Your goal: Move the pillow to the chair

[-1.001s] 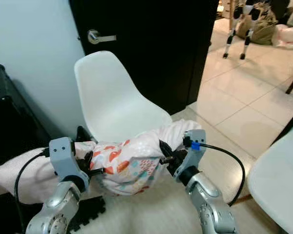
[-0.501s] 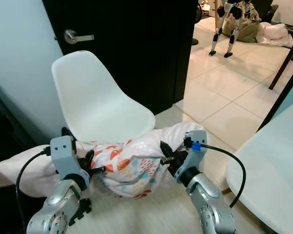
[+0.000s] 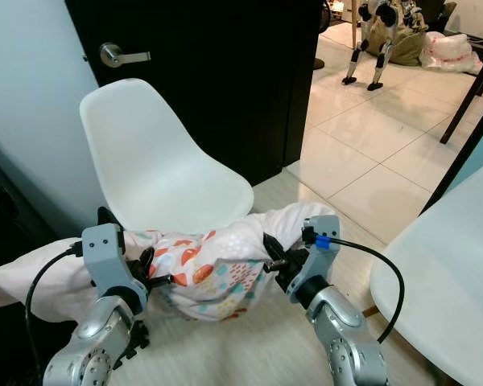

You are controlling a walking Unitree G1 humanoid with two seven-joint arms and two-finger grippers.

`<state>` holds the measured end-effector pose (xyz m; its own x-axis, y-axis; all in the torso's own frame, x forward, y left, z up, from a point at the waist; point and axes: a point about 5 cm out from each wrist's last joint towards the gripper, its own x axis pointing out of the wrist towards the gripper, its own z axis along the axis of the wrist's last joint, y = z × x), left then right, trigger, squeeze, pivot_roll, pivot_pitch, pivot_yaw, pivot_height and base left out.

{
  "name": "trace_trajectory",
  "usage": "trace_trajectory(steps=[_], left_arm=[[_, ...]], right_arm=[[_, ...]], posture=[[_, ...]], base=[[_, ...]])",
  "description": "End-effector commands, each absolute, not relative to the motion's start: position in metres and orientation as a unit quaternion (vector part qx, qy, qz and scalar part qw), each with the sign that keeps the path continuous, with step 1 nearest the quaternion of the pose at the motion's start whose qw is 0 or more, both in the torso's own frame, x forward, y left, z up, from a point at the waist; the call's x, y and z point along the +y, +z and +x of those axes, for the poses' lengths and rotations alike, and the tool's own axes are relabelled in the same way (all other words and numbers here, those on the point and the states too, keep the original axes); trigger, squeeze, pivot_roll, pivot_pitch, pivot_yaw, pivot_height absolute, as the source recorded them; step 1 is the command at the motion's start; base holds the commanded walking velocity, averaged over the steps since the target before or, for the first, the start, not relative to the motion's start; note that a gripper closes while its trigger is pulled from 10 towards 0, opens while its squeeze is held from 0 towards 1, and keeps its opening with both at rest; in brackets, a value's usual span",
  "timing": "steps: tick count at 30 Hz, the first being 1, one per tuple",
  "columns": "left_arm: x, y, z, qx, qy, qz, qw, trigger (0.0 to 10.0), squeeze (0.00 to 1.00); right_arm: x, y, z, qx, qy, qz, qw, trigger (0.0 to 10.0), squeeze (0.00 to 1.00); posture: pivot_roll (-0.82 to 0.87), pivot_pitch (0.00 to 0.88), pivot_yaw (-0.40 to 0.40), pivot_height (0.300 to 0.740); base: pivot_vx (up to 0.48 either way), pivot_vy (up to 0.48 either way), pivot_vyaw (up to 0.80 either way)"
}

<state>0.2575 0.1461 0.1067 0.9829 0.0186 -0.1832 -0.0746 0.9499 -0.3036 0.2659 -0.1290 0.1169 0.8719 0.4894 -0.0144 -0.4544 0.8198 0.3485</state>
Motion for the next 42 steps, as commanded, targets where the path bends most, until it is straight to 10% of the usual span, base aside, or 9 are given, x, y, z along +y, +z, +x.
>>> trace_trajectory(steps=[1, 42], left_arm=[[0.139, 0.12, 0.2613, 0.055, 0.005, -0.162, 0.985, 10.0, 0.0], [0.1369, 0.1258, 0.2647, 0.045, -0.01, -0.152, 0.987, 10.0, 0.0]], right_arm=[[-0.1197, 0.122, 0.263, 0.043, 0.276, 0.169, 0.945, 10.0, 0.0], [-0.1219, 0.1217, 0.2693, 0.044, 0.246, 0.169, 0.953, 10.0, 0.0]], posture=[[-0.03, 0.053, 0.005, 0.74], [-0.02, 0.046, 0.013, 0.74]], base=[[0.266, 0.0, 0.0], [0.29, 0.0, 0.17]])
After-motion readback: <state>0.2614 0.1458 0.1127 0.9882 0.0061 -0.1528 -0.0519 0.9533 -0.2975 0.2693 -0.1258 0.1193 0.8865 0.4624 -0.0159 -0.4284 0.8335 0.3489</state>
